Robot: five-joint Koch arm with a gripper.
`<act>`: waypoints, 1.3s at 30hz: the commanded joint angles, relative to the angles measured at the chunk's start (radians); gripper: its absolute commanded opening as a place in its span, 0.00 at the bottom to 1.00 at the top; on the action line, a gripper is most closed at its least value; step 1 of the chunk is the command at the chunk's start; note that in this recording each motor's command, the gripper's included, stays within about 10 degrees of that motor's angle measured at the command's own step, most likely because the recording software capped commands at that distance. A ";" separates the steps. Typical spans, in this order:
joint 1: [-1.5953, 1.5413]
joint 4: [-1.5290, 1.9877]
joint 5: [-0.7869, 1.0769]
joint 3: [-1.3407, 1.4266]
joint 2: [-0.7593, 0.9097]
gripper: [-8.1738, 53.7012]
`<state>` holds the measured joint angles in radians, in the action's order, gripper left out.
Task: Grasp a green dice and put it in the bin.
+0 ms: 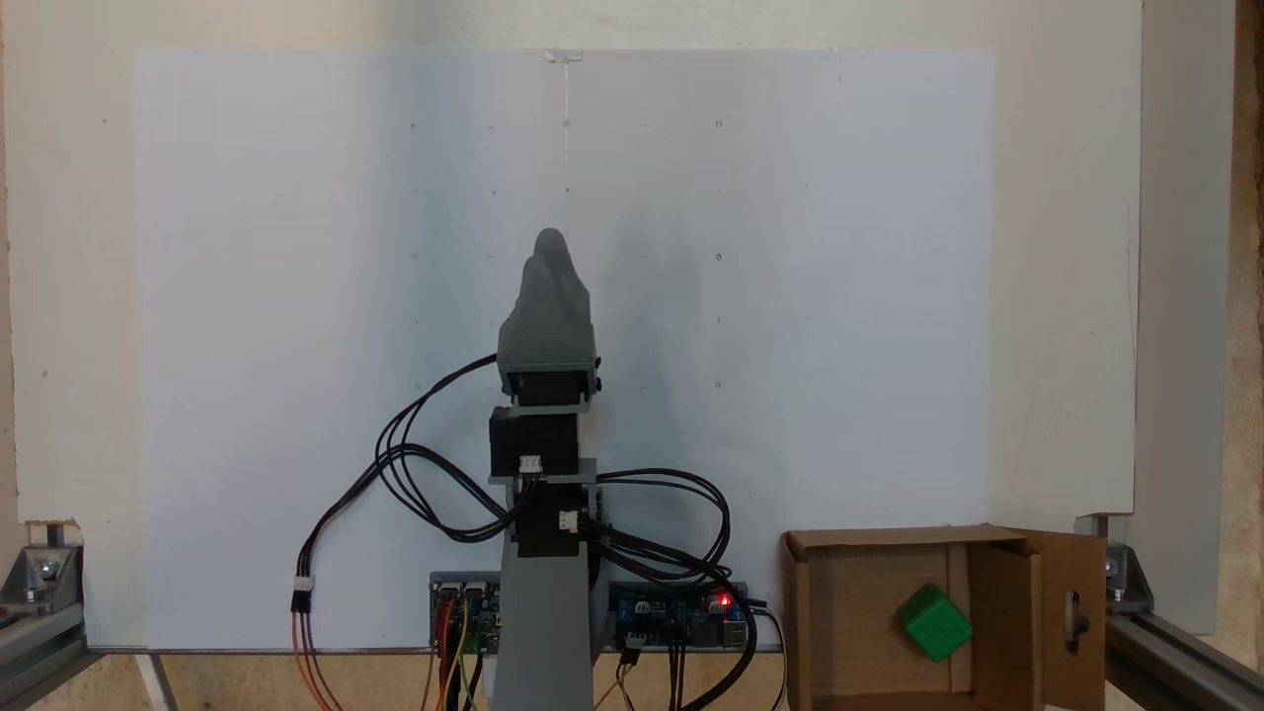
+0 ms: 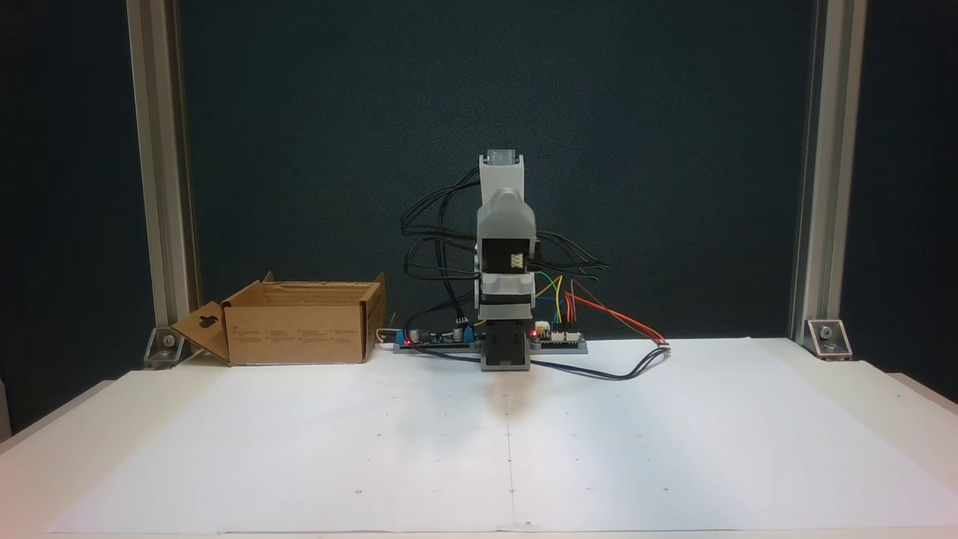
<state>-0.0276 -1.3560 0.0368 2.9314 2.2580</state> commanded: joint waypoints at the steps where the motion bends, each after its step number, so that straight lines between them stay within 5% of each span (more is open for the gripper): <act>1: -0.008 -0.063 -0.035 -0.003 0.112 0.84; 39: 0.029 -0.164 -0.035 0.198 0.112 0.85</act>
<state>-0.0015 -1.4511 0.0383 3.0787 2.2580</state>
